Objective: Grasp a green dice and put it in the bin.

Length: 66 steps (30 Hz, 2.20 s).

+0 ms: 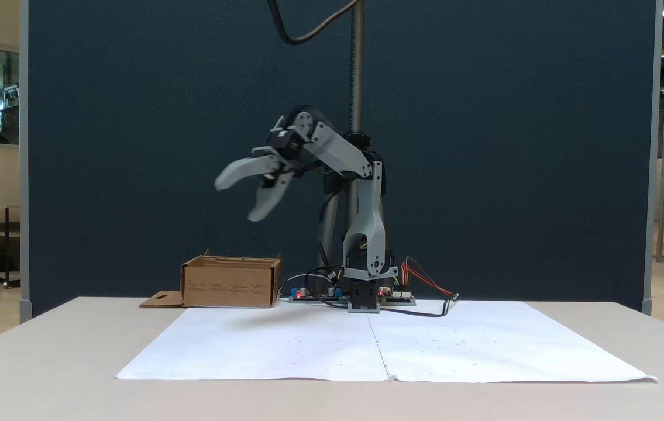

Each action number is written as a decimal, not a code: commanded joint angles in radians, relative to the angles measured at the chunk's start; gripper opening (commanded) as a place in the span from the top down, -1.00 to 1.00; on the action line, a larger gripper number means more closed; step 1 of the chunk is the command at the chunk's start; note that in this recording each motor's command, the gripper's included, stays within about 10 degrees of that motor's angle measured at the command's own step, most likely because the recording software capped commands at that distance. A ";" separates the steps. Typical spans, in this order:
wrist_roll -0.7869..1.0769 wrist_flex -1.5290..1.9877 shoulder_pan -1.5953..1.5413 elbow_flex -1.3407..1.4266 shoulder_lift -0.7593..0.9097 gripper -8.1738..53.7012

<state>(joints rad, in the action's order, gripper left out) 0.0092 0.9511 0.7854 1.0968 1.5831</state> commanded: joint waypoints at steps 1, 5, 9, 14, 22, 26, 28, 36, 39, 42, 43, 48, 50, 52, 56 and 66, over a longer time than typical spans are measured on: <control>-0.080 -0.054 -0.126 -0.031 0.043 -0.68; -0.081 -0.094 -0.331 -0.028 0.049 -0.71; -0.081 -0.147 -0.525 0.011 0.080 -0.71; -0.071 -0.380 -0.655 0.336 0.229 -0.72; -0.040 -0.698 -0.675 0.891 0.422 -0.74; -0.008 -0.849 -0.704 1.075 0.497 -0.74; -0.003 -0.926 -0.727 1.138 0.526 -0.74; 0.026 -1.198 -0.776 1.378 0.548 -0.68; 0.031 -1.310 -0.776 1.463 0.595 -0.68; 0.034 -1.406 -0.776 1.557 0.653 -0.68; 0.034 -1.443 -0.778 1.594 0.664 -0.68; 0.038 -1.618 -0.793 1.746 0.769 -0.68; 0.038 -1.684 -0.793 1.784 0.779 -0.68; 0.038 -1.751 -0.793 1.810 0.787 -0.68; 0.038 -1.886 -0.782 1.868 0.788 -0.68; 0.044 -2.196 -0.793 1.974 0.790 -0.68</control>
<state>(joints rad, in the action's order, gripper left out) -0.0077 -1.1106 0.0000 3.0450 2.2565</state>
